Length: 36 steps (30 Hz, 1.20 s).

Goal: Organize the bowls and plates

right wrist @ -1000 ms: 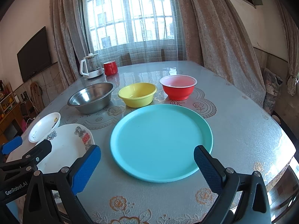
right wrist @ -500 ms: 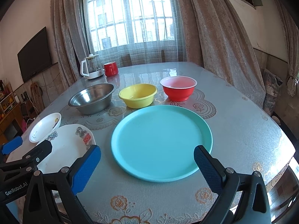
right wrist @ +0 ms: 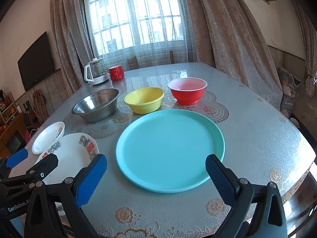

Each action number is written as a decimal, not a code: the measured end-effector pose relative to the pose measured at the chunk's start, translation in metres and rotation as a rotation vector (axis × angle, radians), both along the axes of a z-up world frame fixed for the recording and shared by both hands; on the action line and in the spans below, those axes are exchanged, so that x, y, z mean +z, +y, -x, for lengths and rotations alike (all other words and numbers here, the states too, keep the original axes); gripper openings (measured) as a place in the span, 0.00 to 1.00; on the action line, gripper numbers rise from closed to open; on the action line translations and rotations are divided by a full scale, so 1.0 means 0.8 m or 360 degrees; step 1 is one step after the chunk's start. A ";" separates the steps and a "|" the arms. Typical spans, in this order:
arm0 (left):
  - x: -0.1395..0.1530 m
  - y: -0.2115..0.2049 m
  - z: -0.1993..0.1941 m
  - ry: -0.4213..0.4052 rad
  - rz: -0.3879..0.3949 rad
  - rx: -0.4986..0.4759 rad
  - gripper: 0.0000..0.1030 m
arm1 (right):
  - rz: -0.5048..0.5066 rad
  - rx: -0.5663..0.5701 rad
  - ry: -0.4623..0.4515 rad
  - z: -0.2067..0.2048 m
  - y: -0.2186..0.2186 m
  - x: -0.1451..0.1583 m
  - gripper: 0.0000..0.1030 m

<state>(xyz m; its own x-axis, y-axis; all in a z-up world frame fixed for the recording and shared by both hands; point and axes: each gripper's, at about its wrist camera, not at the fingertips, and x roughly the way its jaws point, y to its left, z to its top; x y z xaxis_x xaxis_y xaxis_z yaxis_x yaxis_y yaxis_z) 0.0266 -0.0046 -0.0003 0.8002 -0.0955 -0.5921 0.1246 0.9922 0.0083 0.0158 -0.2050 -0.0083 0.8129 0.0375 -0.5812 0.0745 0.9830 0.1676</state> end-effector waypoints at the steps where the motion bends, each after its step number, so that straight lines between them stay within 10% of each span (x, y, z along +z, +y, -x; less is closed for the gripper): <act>1: 0.001 -0.001 -0.003 0.0013 0.0013 -0.0046 1.00 | -0.0040 0.0011 0.0005 -0.002 -0.007 0.000 0.99; 10: 0.011 -0.013 -0.057 0.0276 0.0162 -0.0273 0.96 | -0.0529 -0.0084 0.0173 -0.028 -0.121 -0.023 0.60; 16: 0.009 -0.041 -0.106 0.0438 0.0116 -0.0388 0.57 | -0.0536 -0.0143 0.0281 -0.045 -0.153 -0.049 0.38; 23: -0.013 -0.078 -0.156 0.0622 0.0022 -0.0440 0.23 | -0.0547 -0.0138 0.0316 -0.061 -0.164 -0.065 0.34; 36: -0.054 -0.127 -0.202 0.0716 -0.0206 -0.0479 0.08 | -0.0442 -0.0087 0.0303 -0.072 -0.155 -0.065 0.25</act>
